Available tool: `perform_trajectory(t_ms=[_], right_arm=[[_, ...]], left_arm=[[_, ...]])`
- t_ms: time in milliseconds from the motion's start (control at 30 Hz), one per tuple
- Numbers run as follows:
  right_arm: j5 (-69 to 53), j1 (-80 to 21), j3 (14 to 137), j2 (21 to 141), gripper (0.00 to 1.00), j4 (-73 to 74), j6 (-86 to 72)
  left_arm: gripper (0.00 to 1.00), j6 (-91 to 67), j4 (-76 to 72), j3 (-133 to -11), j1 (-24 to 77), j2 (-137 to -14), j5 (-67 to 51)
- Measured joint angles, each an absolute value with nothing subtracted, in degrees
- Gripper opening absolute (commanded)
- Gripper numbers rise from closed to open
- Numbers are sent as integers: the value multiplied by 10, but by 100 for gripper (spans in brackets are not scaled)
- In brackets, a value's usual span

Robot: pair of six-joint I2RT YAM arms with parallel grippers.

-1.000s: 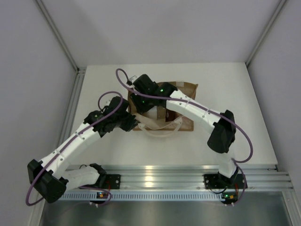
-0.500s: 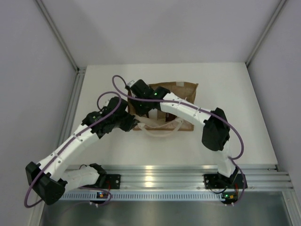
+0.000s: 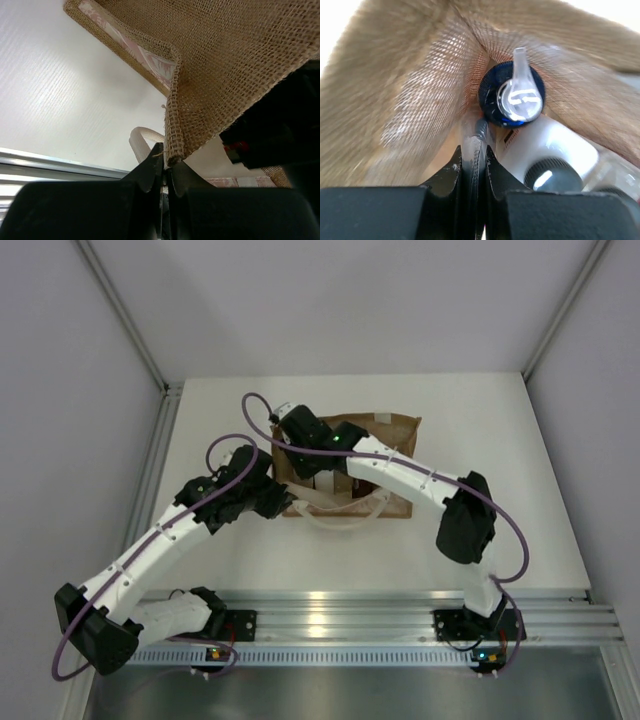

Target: Take the personal care products out of the canvas bag

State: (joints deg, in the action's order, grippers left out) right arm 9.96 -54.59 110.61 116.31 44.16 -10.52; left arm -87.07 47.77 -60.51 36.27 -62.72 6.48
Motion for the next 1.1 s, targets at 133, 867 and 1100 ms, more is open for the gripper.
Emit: perform_trajectory(t_ms=[133,867,1100], right_arm=[[104,-547,1106,1128,0,446,-112],[212,-545,1129,817,0,513,-141],[296,-476,1129,727,0,559,-147]], left_arm=[[0,-870,478,-605,363,-627,66],[0,-869,478,-605,363,-627,67],[0,-868,478,-605,363,-627,67]])
